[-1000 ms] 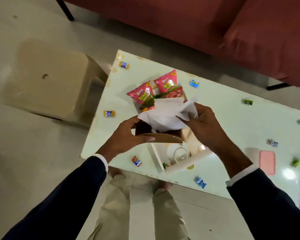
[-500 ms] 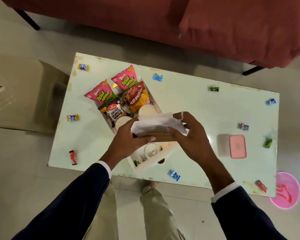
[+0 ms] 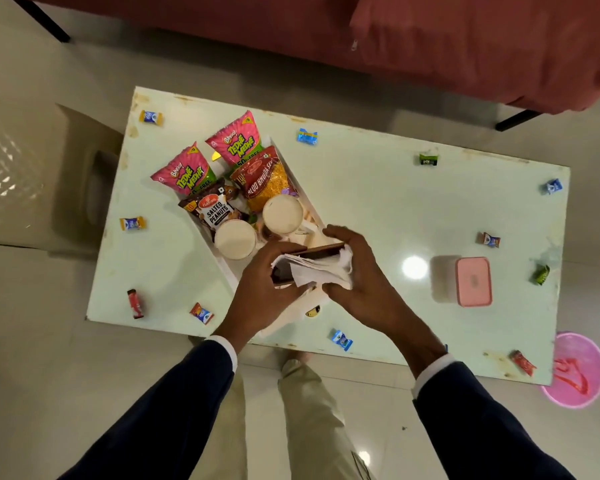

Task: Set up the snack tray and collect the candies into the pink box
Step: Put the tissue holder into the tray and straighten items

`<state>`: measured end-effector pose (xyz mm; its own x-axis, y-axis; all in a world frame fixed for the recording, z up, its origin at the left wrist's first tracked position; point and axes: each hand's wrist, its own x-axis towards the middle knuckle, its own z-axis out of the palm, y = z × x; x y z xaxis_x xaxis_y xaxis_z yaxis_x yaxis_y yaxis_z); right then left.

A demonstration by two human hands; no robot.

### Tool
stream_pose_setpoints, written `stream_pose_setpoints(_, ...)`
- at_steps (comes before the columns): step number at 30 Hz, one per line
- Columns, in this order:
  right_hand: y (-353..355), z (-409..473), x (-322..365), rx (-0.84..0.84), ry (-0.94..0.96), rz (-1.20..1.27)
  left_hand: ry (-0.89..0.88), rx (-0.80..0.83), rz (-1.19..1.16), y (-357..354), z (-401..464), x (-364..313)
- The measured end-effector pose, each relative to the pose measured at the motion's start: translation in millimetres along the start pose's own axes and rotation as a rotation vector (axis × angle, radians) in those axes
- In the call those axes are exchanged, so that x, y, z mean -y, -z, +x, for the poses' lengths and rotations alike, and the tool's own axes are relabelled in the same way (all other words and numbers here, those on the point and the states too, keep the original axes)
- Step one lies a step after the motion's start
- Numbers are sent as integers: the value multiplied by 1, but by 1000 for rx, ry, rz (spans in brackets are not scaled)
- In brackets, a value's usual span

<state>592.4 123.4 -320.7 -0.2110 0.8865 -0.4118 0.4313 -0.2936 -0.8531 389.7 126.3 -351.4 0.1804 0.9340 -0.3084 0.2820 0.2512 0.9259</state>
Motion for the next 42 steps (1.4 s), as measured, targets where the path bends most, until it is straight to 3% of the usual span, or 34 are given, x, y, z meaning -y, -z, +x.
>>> stream_pose_setpoints(3,-14,1,-18,78,-14,-200,25,35,116,-1,-11,19)
stream_pose_setpoints(11,-43,49,-44,216,-35,-303,179,46,285,7,-12,60)
stream_pose_setpoints(20,-53,89,-54,248,-21,-459,102,117,420,20,9,67)
stream_pose_setpoints(25,-48,61,-59,58,-46,-353,-54,161,445,45,1,55)
stream_pose_setpoints(29,-50,38,-63,-129,-141,-264,-180,111,494,80,18,39)
stream_pose_setpoints(34,-61,18,-65,-229,-309,-228,-296,19,700,131,84,17)
stream_pose_setpoints(36,-69,11,-61,-289,-385,-115,-258,-22,772,146,113,12)
stream_pose_setpoints(38,-79,6,-56,-359,-412,-51,-109,-45,833,157,139,11)
stream_pose_setpoints(42,-101,4,-55,-525,-565,-48,102,65,906,171,184,16)
